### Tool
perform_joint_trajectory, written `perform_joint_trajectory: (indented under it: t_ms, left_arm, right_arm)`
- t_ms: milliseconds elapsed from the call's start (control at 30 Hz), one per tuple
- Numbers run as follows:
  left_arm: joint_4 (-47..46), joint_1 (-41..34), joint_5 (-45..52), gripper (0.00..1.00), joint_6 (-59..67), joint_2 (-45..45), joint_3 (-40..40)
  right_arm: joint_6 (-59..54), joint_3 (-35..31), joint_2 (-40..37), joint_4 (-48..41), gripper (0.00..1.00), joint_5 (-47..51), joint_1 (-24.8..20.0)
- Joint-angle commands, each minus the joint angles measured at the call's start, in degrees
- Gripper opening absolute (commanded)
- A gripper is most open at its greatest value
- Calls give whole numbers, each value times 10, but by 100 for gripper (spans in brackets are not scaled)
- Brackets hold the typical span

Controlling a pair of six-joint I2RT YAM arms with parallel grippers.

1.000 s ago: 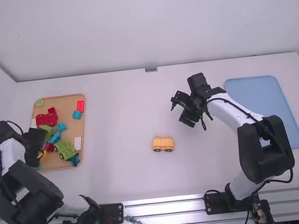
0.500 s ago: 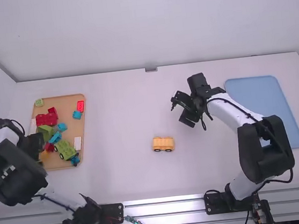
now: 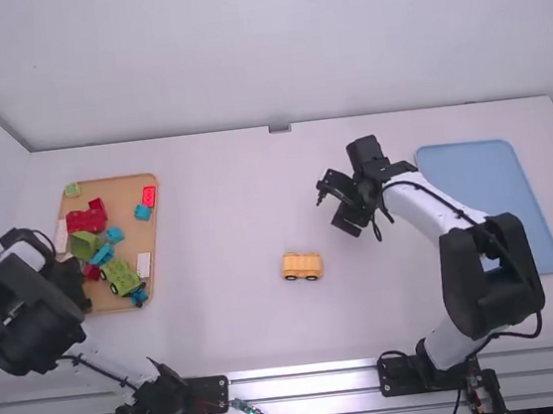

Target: Assemble lego blocks to make yellow taxi

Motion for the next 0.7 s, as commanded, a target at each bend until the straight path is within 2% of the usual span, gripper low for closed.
perform_joint_trajectory:
  t_ms: [0,233,400,533,667]
  left_arm:
    - [8,0,-9,83,-14,1,-17]
    - [47,1,1,80,13,1,-25]
    - [40,3,18,68,40,1,-28]
    - [23,2,11,68,24,1,-28]
    - [38,7,-16,72,24,1,-28]
  right_arm:
    - [2,19,-11,-2,99,-1,-1]
    - [3,19,-11,-2,99,-1,-1]
    - [2,19,-11,-2,99,-1,-1]
    - [2,19,-11,-2,99,-2,-1]
    - [2,19,-11,-2,99,-2,-1]
